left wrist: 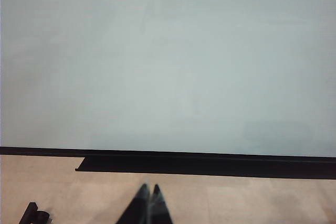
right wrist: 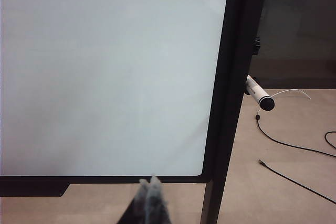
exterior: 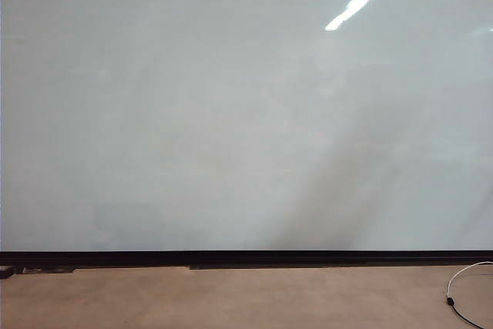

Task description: Pick up the pen on the shelf to the right of the whiteboard and draw a rectangle.

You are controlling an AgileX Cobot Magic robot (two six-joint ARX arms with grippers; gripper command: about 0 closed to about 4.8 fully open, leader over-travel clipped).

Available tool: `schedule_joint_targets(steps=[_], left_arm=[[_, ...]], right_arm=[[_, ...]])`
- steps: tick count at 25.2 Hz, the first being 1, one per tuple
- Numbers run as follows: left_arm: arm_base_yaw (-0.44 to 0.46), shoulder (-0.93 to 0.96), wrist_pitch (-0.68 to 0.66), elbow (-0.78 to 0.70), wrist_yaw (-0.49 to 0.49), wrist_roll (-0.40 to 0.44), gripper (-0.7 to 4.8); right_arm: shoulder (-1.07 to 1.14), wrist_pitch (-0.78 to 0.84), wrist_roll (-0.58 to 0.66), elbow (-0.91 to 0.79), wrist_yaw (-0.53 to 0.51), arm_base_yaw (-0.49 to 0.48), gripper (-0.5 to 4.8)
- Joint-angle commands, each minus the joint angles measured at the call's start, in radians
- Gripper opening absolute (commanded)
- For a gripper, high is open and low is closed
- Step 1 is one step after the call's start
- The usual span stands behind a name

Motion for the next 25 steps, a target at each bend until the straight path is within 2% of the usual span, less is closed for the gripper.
schedule_joint_targets(steps=[1, 21, 25], left_arm=[[0.001, 0.000, 0.011, 0.002, 0.000, 0.001, -0.04], [0.001, 0.000, 0.011, 0.002, 0.000, 0.001, -0.04], [0.001, 0.000, 0.011, 0.002, 0.000, 0.001, -0.04]], right_arm=[[0.000, 0.010, 0.003, 0.003, -0.005, 0.001, -0.08], [0.000, 0.020, 0.003, 0.003, 0.003, 0.001, -0.08], [0.000, 0.070, 0.041, 0.005, -0.048, 0.003, -0.08]])
